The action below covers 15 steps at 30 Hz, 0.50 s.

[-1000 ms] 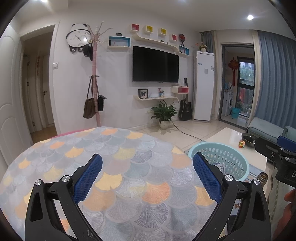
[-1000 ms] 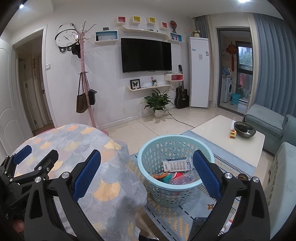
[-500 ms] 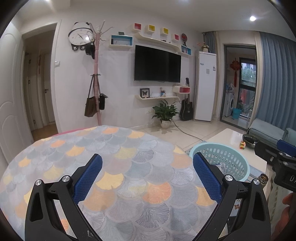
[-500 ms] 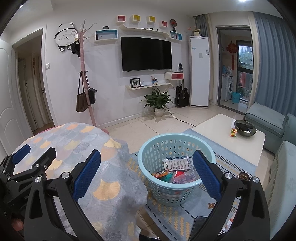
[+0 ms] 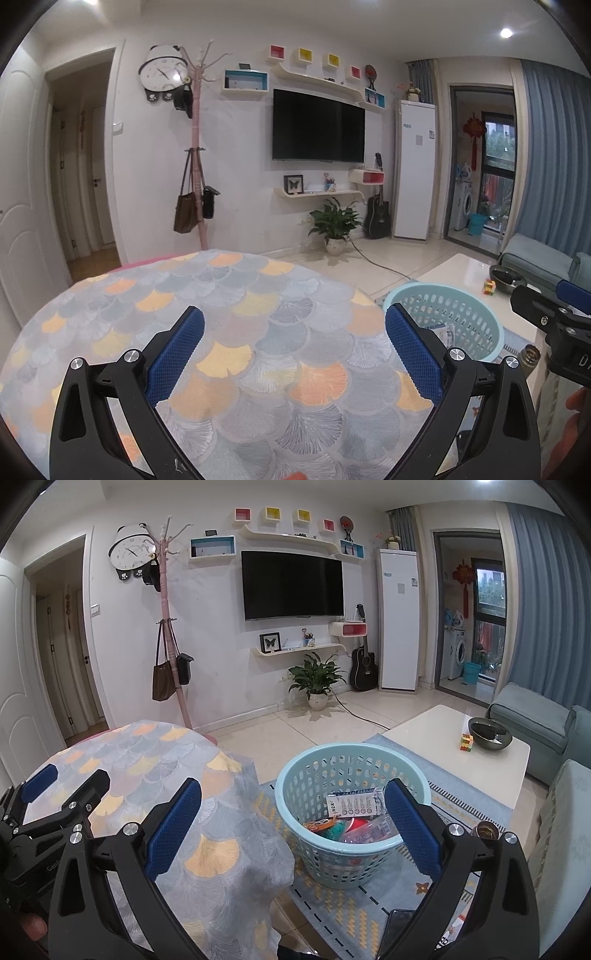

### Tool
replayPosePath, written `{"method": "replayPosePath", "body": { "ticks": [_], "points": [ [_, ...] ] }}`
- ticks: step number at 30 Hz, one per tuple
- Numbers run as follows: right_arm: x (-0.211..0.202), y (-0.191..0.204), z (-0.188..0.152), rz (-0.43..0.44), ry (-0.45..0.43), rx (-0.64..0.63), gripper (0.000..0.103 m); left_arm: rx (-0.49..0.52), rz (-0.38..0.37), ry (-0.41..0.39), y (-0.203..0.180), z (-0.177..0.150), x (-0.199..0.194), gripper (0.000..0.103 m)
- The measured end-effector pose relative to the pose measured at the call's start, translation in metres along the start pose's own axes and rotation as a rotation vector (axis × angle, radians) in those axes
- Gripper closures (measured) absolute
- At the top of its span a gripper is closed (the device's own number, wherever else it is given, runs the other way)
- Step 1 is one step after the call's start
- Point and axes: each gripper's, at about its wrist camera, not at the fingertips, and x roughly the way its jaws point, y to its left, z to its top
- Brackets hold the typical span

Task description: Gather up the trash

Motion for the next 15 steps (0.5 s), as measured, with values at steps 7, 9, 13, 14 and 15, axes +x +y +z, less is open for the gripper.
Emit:
{"method": "replayPosePath", "body": {
  "ticks": [7, 9, 13, 14, 15],
  "points": [
    [-0.0017, 0.0015, 0.0026, -0.009, -0.013, -0.017, 0.008, 0.013, 0.030, -0.029, -0.0040, 0.0025, -0.0059, 0.008],
    [0.0004, 0.0015, 0.0025, -0.003, -0.003, -0.010, 0.008, 0.015, 0.022, -0.024, -0.0053, 0.0039, -0.0060, 0.008],
    [0.0007, 0.0024, 0.0054, -0.007, -0.004, -0.014, 0.008, 0.001, 0.007, -0.010, -0.0054, 0.0083, -0.0063, 0.008],
    [0.0001, 0.0023, 0.0067, -0.018, -0.009, -0.018, 0.008, 0.002, 0.006, -0.006, -0.0056, 0.0088, -0.0074, 0.008],
    [-0.0001, 0.0022, 0.0072, -0.025, -0.009, -0.020, 0.008, 0.002, 0.008, -0.002, -0.0057, 0.0092, -0.0084, 0.008]
  ]
}}
